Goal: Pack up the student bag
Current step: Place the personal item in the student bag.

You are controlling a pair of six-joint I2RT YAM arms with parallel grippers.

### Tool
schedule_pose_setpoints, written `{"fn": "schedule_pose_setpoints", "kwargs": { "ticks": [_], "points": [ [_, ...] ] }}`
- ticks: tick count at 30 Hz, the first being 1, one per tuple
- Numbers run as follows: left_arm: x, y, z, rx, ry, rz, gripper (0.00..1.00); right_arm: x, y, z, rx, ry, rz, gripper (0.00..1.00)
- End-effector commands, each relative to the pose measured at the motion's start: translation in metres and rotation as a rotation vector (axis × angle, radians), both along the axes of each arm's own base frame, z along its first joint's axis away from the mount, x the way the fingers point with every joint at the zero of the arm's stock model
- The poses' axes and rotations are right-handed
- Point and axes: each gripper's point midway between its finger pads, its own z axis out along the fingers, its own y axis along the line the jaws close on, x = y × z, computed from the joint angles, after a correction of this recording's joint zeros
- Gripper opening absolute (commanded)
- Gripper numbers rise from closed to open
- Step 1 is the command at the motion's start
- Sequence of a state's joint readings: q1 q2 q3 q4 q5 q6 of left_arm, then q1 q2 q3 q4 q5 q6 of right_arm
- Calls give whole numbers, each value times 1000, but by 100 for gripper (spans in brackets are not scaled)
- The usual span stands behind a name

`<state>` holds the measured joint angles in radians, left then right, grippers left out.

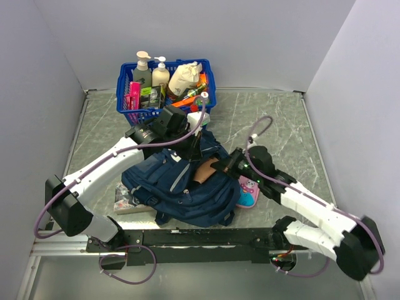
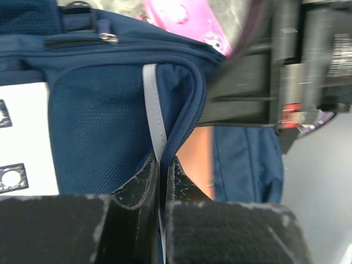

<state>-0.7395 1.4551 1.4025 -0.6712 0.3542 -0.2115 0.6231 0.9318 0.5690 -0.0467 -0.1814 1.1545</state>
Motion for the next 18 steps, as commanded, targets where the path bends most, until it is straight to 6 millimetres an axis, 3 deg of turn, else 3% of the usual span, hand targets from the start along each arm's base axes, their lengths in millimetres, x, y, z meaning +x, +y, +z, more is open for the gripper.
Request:
{"fn": "schedule_pose_setpoints", "kwargs": {
  "ticks": [1, 3, 7, 8, 9, 11, 14, 18],
  "points": [
    [6, -26, 77, -225, -178, -96, 1, 17, 26, 22, 13, -92, 43, 8],
    [2, -28, 78, -231, -175, -118, 1, 27, 32, 38, 28, -153, 39, 8],
    [1, -29, 79, -230, -178, -124, 1, 33, 51, 42, 19, -191, 79, 16],
    [1, -28, 80, -229, -184, -123, 1, 32, 55, 40, 11, -192, 93, 23],
    [1, -27, 78, -224, -185, -120, 1, 30, 59, 43, 8, -189, 115, 44],
    [2, -27, 76, -217, -185, -116, 1, 25, 64, 43, -24, -197, 152, 71],
    [5, -24, 71, -198, -198, -102, 3, 14, 60, 42, -98, -221, 206, 100],
    [7, -20, 64, -175, -209, -91, 7, -6, 45, 53, -164, -343, 261, 100]
  ]
}}
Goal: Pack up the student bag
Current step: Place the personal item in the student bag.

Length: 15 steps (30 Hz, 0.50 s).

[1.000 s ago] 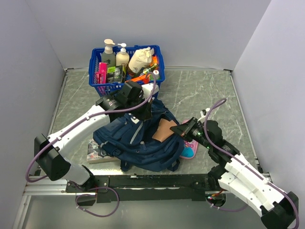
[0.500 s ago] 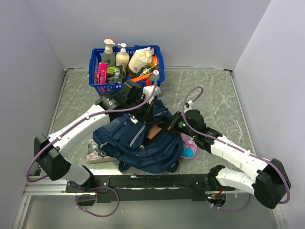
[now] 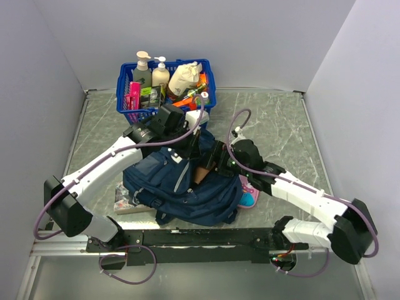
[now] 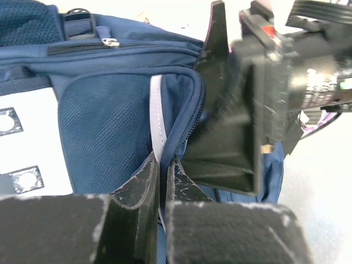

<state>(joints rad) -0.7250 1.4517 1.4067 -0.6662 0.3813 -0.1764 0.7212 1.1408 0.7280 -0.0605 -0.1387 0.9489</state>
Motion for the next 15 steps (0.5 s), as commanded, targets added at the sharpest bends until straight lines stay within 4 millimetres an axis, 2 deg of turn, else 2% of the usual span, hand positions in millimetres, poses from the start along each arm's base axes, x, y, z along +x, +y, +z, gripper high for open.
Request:
{"fn": "schedule_pose_setpoints", "kwargs": {
  "ticks": [1, 2, 3, 4, 7, 8, 12, 13, 14, 15],
  "points": [
    [7, -20, 59, -159, -188, -57, 8, -20, 2, 70, 16, -294, 141, 100],
    [7, -20, 55, -152, -188, -58, 11, -22, -4, 69, -7, -308, 131, 98],
    [7, -21, 54, -154, -184, -61, 19, -25, -6, 74, -4, -332, 135, 96],
    [6, -22, 54, -160, -182, -68, 20, -27, -10, 80, 2, -370, 140, 94],
    [4, -24, 52, -165, -170, -75, 25, -29, -14, 70, -30, -361, 138, 72],
    [5, -23, 53, -164, -173, -71, 25, -30, -14, 63, -41, -357, 141, 55],
    [5, -21, 54, -160, -182, -65, 25, -32, -13, 40, -102, -374, 151, 29],
    [5, -20, 56, -161, -186, -66, 25, -33, -13, 36, -118, -371, 154, 19],
    [5, -19, 54, -155, -186, -63, 25, -32, -13, 34, -135, -372, 155, 4],
    [5, -19, 55, -154, -189, -62, 25, -31, -14, 25, -180, -367, 163, 0]
  ]
}}
